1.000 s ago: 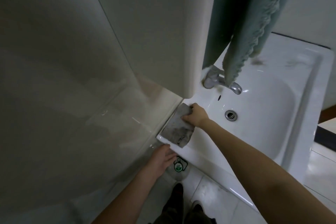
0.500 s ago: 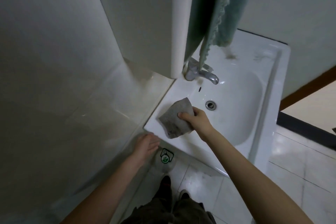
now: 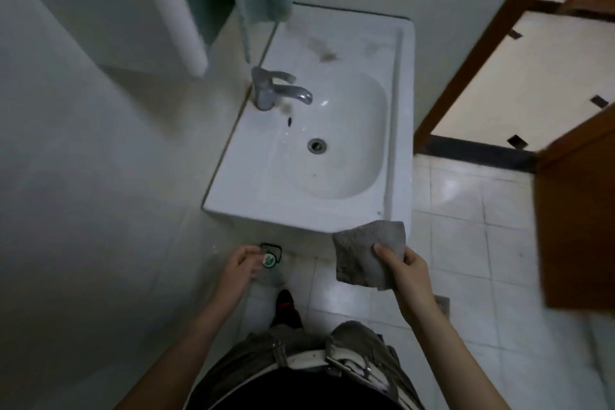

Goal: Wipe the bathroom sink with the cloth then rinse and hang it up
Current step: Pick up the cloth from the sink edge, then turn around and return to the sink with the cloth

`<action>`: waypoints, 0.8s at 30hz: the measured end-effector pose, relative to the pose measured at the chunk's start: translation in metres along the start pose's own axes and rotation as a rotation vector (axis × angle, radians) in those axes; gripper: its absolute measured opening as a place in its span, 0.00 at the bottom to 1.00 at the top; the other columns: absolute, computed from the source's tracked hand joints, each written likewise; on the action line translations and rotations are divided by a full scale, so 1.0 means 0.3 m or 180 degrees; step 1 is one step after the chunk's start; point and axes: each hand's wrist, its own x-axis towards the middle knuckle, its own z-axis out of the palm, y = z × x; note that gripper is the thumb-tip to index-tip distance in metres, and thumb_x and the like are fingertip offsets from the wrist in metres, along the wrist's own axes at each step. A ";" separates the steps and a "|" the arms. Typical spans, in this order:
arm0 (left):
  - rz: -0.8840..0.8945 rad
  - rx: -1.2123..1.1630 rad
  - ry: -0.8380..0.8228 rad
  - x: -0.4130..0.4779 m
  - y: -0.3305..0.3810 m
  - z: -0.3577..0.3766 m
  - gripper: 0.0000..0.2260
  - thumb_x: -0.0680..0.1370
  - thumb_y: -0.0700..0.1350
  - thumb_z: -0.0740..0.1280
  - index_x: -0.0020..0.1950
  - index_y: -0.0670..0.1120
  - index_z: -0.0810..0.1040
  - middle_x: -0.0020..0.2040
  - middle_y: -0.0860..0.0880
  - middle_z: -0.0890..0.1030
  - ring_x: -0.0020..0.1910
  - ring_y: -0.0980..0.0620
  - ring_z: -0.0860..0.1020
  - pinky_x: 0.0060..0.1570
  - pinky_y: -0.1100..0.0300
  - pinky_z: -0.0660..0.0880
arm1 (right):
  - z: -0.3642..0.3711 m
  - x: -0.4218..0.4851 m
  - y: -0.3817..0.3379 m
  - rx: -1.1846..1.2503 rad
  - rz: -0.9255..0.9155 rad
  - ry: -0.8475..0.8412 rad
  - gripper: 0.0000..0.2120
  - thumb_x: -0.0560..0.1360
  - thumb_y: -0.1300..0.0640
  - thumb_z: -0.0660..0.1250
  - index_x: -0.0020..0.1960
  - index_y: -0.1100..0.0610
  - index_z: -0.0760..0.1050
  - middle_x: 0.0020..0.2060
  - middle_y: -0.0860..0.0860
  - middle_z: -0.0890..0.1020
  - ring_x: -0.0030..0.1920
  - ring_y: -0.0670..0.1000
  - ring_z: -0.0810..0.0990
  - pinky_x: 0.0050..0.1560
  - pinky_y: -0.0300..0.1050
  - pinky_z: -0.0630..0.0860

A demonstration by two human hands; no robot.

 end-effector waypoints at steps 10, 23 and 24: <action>-0.0639 0.0415 -0.0129 -0.225 -0.225 0.386 0.09 0.82 0.40 0.58 0.53 0.38 0.77 0.46 0.41 0.80 0.41 0.45 0.78 0.47 0.54 0.74 | -0.674 -0.158 0.398 0.0642 0.0865 0.1141 0.18 0.73 0.58 0.72 0.59 0.66 0.77 0.51 0.62 0.83 0.50 0.61 0.82 0.53 0.58 0.80; -0.1117 0.0620 -0.0018 -0.327 -0.221 0.764 0.08 0.81 0.39 0.59 0.52 0.36 0.76 0.48 0.36 0.79 0.41 0.42 0.77 0.47 0.53 0.72 | -1.152 0.125 0.243 0.0671 0.0595 0.1210 0.14 0.73 0.58 0.72 0.56 0.61 0.77 0.49 0.57 0.83 0.50 0.56 0.82 0.50 0.51 0.81; -0.1161 0.0613 -0.0002 -0.303 -0.206 0.810 0.08 0.81 0.38 0.59 0.52 0.36 0.76 0.48 0.37 0.79 0.41 0.42 0.77 0.48 0.52 0.72 | -1.184 0.172 0.224 0.0667 0.0588 0.1222 0.14 0.73 0.58 0.72 0.56 0.61 0.77 0.50 0.58 0.83 0.50 0.56 0.82 0.51 0.52 0.81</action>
